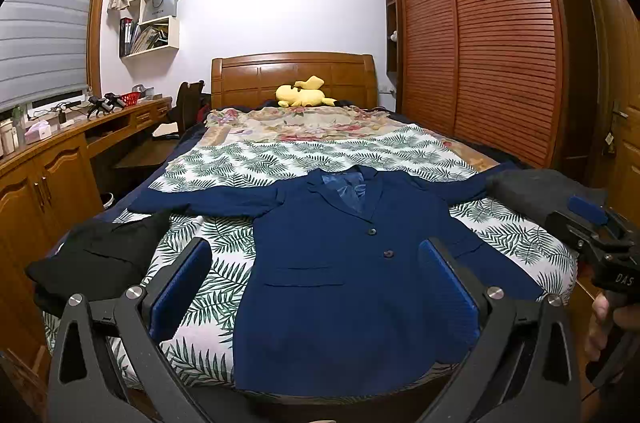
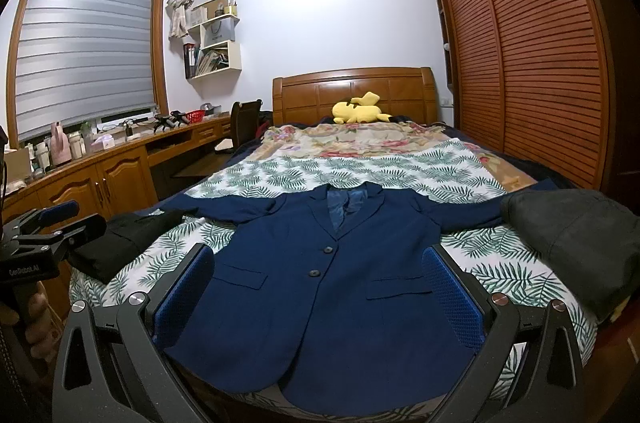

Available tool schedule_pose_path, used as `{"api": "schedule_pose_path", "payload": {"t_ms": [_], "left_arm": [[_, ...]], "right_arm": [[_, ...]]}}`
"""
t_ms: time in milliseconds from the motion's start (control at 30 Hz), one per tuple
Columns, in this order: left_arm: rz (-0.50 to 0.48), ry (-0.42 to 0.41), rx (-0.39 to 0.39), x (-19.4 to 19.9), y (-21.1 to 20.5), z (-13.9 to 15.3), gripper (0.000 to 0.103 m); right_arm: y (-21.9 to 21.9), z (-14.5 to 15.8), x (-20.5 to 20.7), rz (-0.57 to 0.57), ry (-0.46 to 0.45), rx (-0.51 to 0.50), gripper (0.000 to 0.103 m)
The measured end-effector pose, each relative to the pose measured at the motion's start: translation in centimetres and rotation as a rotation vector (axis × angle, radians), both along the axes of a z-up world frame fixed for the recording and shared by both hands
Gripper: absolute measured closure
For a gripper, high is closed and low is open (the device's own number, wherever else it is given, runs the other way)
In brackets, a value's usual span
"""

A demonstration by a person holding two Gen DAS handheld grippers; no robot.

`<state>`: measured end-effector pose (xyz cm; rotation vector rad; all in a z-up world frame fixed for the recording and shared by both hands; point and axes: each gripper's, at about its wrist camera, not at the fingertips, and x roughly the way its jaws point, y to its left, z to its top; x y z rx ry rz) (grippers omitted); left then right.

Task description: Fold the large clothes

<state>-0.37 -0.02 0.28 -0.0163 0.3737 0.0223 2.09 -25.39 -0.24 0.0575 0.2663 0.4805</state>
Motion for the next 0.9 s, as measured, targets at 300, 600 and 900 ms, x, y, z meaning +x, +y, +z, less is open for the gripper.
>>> {"api": "schedule_pose_path", "payload": {"t_ms": [300, 600, 900], "left_arm": [[0.004, 0.009, 0.001, 0.2, 0.0, -0.4, 0.0], [0.031, 0.044, 0.014, 1.8, 0.6, -2.2, 0.0], [0.053, 0.089, -0.001, 3.5, 1.8, -4.7, 0.0]], "right_arm": [[0.1, -0.1, 0.2, 0.002, 0.009, -0.006, 0.0], [1.0, -0.5, 1.6, 0.015, 0.023, -0.03, 0.0], [1.8, -0.5, 3.8, 0.051, 0.029, -0.034, 0.0]]}}
